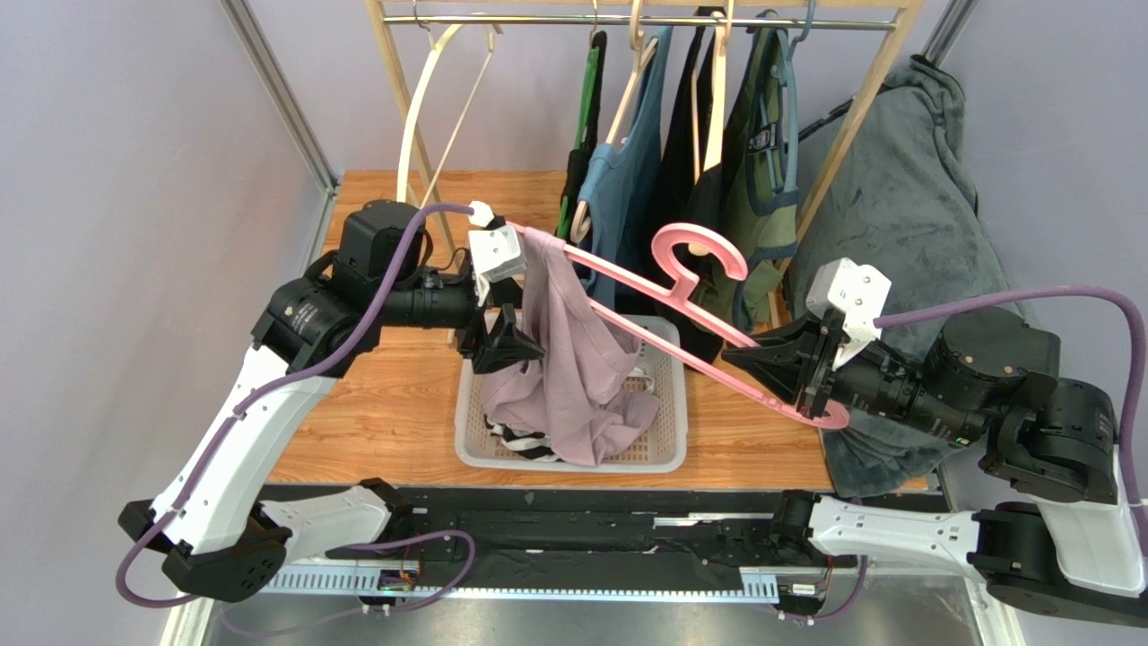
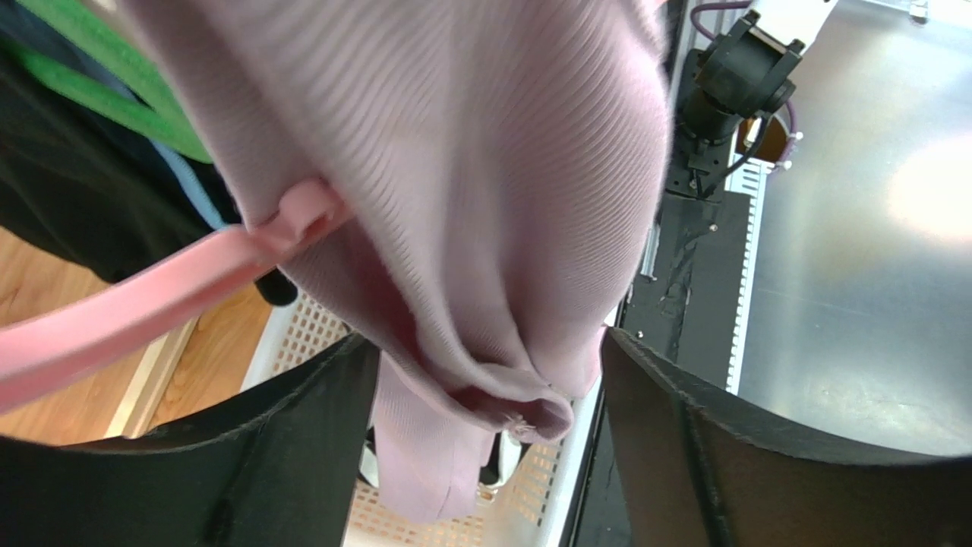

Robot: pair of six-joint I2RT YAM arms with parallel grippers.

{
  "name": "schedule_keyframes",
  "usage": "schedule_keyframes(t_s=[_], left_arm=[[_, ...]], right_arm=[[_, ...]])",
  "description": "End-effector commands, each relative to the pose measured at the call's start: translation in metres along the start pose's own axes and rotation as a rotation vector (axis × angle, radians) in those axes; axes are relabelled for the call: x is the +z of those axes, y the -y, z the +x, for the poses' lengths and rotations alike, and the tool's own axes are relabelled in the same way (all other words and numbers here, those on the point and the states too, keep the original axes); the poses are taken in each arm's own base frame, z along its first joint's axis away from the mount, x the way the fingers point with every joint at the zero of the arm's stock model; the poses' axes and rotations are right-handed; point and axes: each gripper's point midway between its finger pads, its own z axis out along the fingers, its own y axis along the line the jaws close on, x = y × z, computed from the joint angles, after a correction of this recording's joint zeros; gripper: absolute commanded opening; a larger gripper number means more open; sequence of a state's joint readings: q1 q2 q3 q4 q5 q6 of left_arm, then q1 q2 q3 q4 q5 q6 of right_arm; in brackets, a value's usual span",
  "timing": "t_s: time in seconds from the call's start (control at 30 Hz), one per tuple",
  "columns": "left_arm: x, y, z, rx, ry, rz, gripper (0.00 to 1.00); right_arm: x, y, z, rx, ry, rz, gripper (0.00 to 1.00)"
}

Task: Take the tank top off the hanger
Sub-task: Remove the tank top from the bin.

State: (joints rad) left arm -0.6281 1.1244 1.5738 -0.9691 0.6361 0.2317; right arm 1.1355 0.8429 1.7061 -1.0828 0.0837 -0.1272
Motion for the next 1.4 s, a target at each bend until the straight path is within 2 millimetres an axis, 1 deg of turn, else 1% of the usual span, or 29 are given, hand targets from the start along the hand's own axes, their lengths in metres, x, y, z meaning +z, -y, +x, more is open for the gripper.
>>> schedule_keyframes(t_s=[0.0, 0.03, 0.1, 0.13, 0.23, 0.27, 0.3, 0.37, 0.4, 0.43, 0.47, 0.5, 0.57, 0.63, 0.73, 0.77, 0.8, 0.83, 0.87, 0.9, 0.93, 0.97, 1.0, 1.03, 1.07, 1.1, 1.17, 1.27, 1.37], left_arm=[[0.001, 0.005, -0.022, 0.034, 0.063, 0.042, 0.73], [0.000, 0.004, -0.024, 0.042, 0.066, 0.038, 0.58], [0.002, -0.001, -0.023, 0.053, 0.058, 0.022, 0.35], [0.002, -0.001, -0.024, 0.058, 0.060, 0.018, 0.17], [0.001, -0.006, -0.026, 0.055, 0.059, -0.007, 0.00], [0.000, -0.007, -0.028, 0.056, 0.063, -0.014, 0.00], [-0.002, -0.008, -0.029, 0.058, 0.065, -0.031, 0.00], [-0.009, -0.009, -0.037, 0.072, 0.082, -0.058, 0.00], [-0.013, -0.014, -0.040, 0.076, 0.085, -0.094, 0.00], [-0.020, -0.014, -0.048, 0.089, 0.102, -0.116, 0.00], [-0.027, -0.014, -0.052, 0.093, 0.113, -0.141, 0.00], [-0.032, -0.018, -0.055, 0.099, 0.117, -0.176, 0.00], [-0.049, -0.016, -0.068, 0.115, 0.153, -0.213, 0.00], [-0.060, -0.015, -0.078, 0.127, 0.180, -0.239, 0.00], [-0.070, -0.022, -0.087, 0.129, 0.205, -0.297, 0.00], [-0.071, -0.029, -0.088, 0.114, 0.205, -0.328, 0.00], [-0.075, -0.030, -0.094, 0.122, 0.221, -0.342, 0.00], [-0.072, -0.034, -0.097, 0.117, 0.219, -0.344, 0.00], [-0.073, -0.036, -0.102, 0.116, 0.229, -0.358, 0.00], [-0.078, -0.036, -0.112, 0.127, 0.254, -0.364, 0.00], [-0.073, -0.039, -0.116, 0.123, 0.255, -0.360, 0.00], [-0.074, -0.041, -0.121, 0.125, 0.266, -0.364, 0.00], [-0.077, -0.040, -0.128, 0.130, 0.284, -0.366, 0.00], [-0.072, -0.044, -0.131, 0.122, 0.284, -0.364, 0.00], [-0.072, -0.045, -0.133, 0.121, 0.287, -0.361, 0.00], [-0.069, -0.044, -0.134, 0.121, 0.288, -0.349, 0.00], [-0.061, -0.034, -0.133, 0.122, 0.284, -0.278, 0.00], [-0.046, -0.019, -0.126, 0.120, 0.264, -0.181, 0.00], [-0.033, -0.015, -0.118, 0.129, 0.234, -0.137, 0.00]], right_arm=[[0.006, -0.005, -0.034, 0.041, 0.140, -0.027, 0.00], [0.006, -0.005, -0.033, 0.043, 0.139, -0.027, 0.00], [0.004, -0.004, -0.033, 0.046, 0.140, -0.019, 0.00], [0.003, -0.003, -0.033, 0.045, 0.141, -0.016, 0.00], [-0.007, 0.002, -0.034, 0.046, 0.147, 0.007, 0.00], [-0.009, 0.003, -0.034, 0.046, 0.146, 0.013, 0.00], [-0.012, 0.006, -0.030, 0.045, 0.130, 0.031, 0.00], [-0.021, 0.010, -0.029, 0.047, 0.127, 0.047, 0.00], [-0.025, 0.012, -0.022, 0.047, 0.101, 0.062, 0.00], [-0.031, 0.014, -0.018, 0.049, 0.096, 0.071, 0.00], [-0.034, 0.017, -0.014, 0.052, 0.087, 0.087, 0.00], [-0.037, 0.018, -0.006, 0.058, 0.063, 0.096, 0.00], [-0.045, 0.019, 0.005, 0.067, 0.045, 0.110, 0.00], [-0.052, 0.020, 0.014, 0.080, 0.026, 0.116, 0.00], [-0.061, 0.021, 0.023, 0.114, 0.000, 0.130, 0.00], [-0.068, 0.020, 0.027, 0.119, -0.019, 0.128, 0.00], [-0.073, 0.019, 0.027, 0.144, -0.024, 0.126, 0.00], [-0.076, 0.018, 0.029, 0.163, -0.031, 0.123, 0.00], [-0.083, 0.017, 0.031, 0.169, -0.044, 0.116, 0.00], [-0.087, 0.017, 0.032, 0.176, -0.046, 0.119, 0.00], [-0.091, 0.018, 0.032, 0.187, -0.044, 0.125, 0.00], [-0.094, 0.021, 0.032, 0.190, -0.043, 0.138, 0.00], [-0.103, 0.023, 0.027, 0.196, -0.011, 0.147, 0.00], [-0.107, 0.025, 0.024, 0.201, 0.010, 0.153, 0.00], [-0.112, 0.028, 0.018, 0.207, 0.049, 0.163, 0.00], [-0.119, 0.029, 0.017, 0.211, 0.081, 0.168, 0.00], [-0.125, 0.036, 0.009, 0.218, 0.140, 0.200, 0.00], [-0.123, 0.042, 0.007, 0.204, 0.166, 0.227, 0.00], [-0.110, 0.041, 0.006, 0.186, 0.149, 0.227, 0.00]])
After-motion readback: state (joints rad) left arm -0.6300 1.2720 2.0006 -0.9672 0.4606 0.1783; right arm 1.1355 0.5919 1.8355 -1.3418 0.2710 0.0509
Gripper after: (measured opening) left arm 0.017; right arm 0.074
